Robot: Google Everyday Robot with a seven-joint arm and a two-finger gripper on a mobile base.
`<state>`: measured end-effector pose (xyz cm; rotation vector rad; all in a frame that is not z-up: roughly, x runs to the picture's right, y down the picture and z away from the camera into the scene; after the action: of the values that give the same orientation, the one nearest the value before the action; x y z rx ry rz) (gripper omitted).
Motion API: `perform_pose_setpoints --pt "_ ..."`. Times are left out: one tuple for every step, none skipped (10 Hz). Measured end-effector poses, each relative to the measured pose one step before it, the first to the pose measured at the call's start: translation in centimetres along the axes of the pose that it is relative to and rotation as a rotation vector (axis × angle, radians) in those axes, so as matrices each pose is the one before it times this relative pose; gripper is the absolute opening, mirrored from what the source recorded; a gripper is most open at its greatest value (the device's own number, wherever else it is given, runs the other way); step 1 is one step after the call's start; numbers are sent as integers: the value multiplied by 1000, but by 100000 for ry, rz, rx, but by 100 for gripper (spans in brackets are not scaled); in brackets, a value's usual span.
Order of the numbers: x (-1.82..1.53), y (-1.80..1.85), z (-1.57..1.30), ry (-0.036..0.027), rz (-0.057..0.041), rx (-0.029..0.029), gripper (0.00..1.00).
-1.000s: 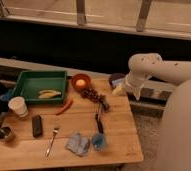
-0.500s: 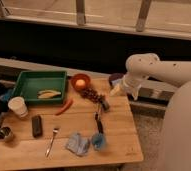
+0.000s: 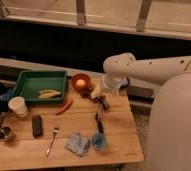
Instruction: Place fork in tray
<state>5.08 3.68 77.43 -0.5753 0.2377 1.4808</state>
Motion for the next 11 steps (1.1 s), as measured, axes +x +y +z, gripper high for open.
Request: perform_pose_setpoints --pt "-191 1662 335 -69 -3639 -1035 80" --pt "-182 2005 387 111 -4493 -1777 80" --pt "36 1124 136 62 -2895 -1185 80" --pt "28 -18 39 22 -91 -27 80" --pt "38 -207 -81 -111 287 79 80" --pt "1 53 37 66 -88 -18 80" --pt "-50 138 35 37 -224 -16 80" --pt "-49 3 -43 116 91 -214 80" --pt "227 44 434 1262 -560 -238 80" --pt "309 1428 1359 2480 -2452 -1047 80" --pt "442 1950 1527 2429 -3202 -1232 80"
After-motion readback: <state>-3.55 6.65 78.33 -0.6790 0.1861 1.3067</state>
